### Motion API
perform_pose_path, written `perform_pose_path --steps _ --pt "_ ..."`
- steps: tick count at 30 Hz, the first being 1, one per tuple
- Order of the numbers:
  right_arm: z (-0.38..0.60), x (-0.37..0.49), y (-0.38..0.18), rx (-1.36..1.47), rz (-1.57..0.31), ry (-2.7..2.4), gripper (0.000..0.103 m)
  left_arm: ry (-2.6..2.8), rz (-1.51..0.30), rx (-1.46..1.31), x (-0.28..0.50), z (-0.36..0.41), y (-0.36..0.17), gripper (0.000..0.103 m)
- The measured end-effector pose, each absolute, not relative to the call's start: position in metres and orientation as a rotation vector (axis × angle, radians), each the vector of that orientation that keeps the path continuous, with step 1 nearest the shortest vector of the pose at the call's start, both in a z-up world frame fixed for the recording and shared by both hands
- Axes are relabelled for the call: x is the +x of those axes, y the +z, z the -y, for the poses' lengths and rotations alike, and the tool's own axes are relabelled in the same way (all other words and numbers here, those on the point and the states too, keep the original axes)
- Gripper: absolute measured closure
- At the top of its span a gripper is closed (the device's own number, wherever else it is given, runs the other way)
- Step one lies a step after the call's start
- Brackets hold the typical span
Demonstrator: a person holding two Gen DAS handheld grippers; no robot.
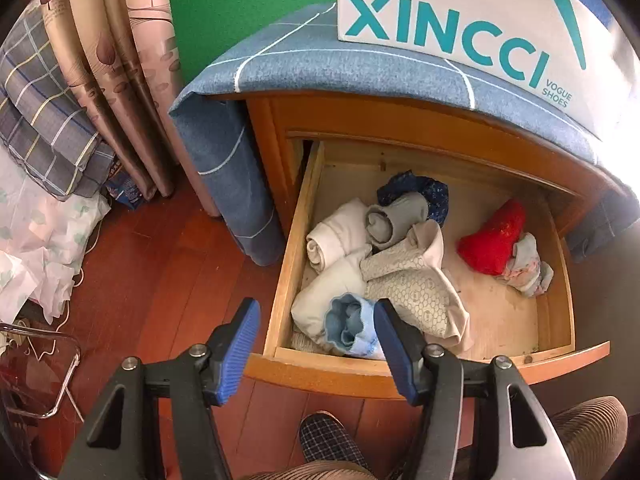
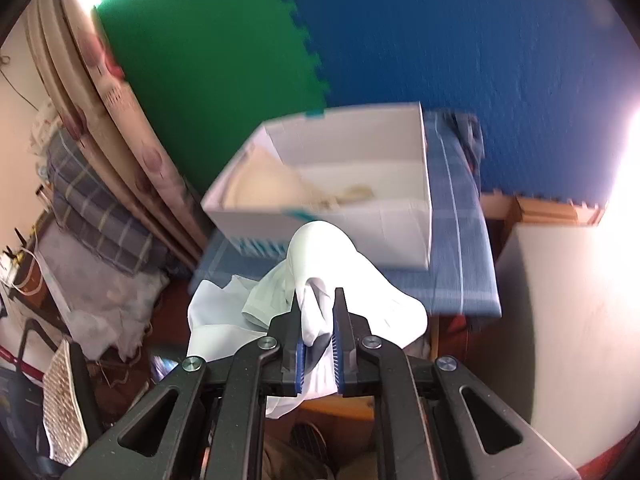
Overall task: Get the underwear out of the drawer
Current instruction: 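Carry the white garment with the right gripper into the shoe box and open it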
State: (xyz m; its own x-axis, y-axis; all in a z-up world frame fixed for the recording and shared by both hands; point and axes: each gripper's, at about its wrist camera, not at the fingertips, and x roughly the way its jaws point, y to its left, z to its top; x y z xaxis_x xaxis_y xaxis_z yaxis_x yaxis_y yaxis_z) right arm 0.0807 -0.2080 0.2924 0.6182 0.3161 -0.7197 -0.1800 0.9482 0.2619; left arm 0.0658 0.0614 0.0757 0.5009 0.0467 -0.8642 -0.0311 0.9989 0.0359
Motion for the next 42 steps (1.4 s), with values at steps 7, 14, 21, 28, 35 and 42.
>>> perform_pose_path --steps 7,14,21,28,35,42 --pt "0.196 0.118 0.354 0.149 -0.735 0.270 0.093 0.045 -1.043 0.027 0.065 -0.060 0.075 0.042" --pt "0.184 0.179 0.371 0.132 -0.712 0.207 0.093 0.048 -1.062 -0.020 0.067 -0.068 0.071 0.042" --pt "0.179 0.246 0.328 0.095 -0.817 0.129 0.093 0.051 -1.082 -0.054 0.069 -0.073 0.066 0.042" --pt "0.169 0.280 0.279 0.058 -0.906 0.089 0.093 0.053 -1.091 -0.053 0.070 -0.072 0.065 0.042" --pt "0.159 0.295 0.234 0.059 -0.994 0.089 0.093 0.048 -1.097 -0.056 0.070 -0.073 0.063 0.042" --pt "0.154 0.299 0.217 0.063 -1.046 0.111 0.080 0.045 -1.105 -0.063 0.072 -0.073 0.062 0.042"
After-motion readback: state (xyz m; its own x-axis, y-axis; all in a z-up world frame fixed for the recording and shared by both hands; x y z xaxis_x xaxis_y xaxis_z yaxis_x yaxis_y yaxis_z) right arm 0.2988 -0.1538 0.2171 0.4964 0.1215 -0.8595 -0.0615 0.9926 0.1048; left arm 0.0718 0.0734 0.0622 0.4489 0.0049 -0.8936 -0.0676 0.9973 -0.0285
